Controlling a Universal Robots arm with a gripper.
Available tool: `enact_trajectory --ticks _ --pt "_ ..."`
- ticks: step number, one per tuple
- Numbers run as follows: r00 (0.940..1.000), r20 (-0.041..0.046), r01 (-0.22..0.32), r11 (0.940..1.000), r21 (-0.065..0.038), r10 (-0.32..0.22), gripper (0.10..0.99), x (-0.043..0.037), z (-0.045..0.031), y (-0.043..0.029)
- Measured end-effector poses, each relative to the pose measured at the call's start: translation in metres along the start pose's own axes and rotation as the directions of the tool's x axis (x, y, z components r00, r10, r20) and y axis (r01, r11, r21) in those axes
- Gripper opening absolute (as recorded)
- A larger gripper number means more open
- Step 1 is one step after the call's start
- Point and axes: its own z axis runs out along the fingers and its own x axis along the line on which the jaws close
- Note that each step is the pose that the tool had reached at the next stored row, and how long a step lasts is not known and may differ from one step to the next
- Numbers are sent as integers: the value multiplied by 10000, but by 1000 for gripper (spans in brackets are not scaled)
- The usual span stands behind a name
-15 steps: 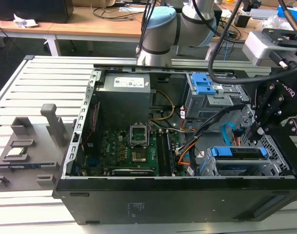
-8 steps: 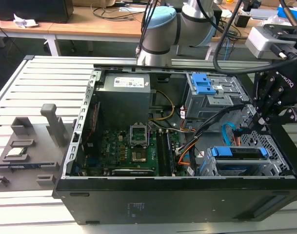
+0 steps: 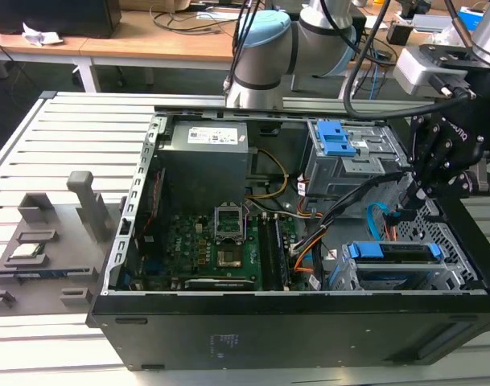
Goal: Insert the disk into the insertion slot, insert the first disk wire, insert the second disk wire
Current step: 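Insert the first disk wire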
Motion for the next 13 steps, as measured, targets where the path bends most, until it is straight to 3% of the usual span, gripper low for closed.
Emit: enact_trajectory --ticks 5,6,7,9,13 --pt "10000 -4 1 10000 0 -1 114 -1 0 -1" --pt "10000 -5 1 10000 0 -1 173 -1 0 -1" --pt "10000 -6 1 10000 0 -1 173 -1 0 0" --pt "10000 -7 1 10000 0 -1 302 -1 0 0" --pt "10000 -37 0 10000 1 0 302 -1 7 -1"
